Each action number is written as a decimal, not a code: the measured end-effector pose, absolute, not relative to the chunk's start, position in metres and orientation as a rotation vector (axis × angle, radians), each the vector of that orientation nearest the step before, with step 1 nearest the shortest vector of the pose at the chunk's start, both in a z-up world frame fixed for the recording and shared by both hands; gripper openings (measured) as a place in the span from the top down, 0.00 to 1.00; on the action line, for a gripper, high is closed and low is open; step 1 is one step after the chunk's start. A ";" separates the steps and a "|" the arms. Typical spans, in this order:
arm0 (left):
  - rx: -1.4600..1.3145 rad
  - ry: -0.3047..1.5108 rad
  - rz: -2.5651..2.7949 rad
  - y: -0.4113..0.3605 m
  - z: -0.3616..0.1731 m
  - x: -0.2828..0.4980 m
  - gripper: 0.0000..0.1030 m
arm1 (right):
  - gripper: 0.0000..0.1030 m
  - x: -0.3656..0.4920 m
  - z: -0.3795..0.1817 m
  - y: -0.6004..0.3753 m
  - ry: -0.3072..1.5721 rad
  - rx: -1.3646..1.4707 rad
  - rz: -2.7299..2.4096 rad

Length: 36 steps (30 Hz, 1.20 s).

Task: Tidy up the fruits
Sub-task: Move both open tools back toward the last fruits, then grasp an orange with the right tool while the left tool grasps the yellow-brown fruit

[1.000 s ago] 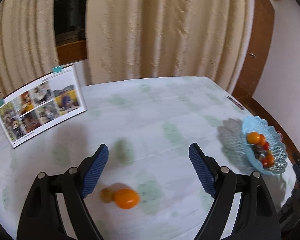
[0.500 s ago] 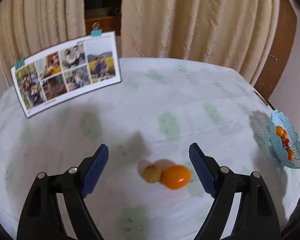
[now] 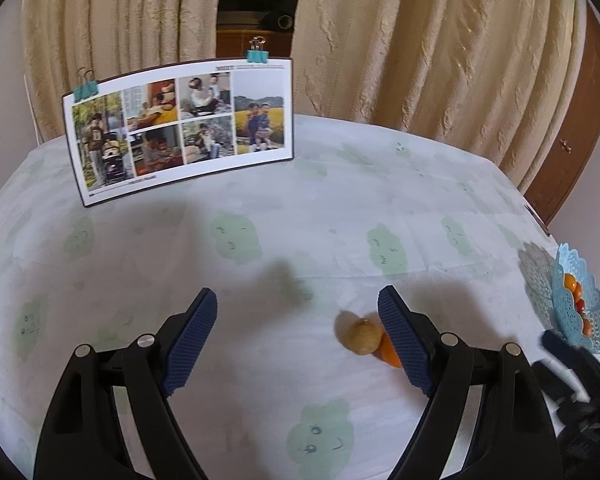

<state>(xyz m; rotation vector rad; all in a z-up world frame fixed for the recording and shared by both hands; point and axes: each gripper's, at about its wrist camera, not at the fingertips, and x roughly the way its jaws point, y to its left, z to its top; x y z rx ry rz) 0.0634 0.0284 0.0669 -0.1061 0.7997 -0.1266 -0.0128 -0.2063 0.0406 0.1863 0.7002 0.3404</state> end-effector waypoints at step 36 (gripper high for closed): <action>-0.055 0.872 -0.203 0.002 0.034 0.067 0.20 | 0.58 0.034 0.015 -0.179 0.809 0.132 0.332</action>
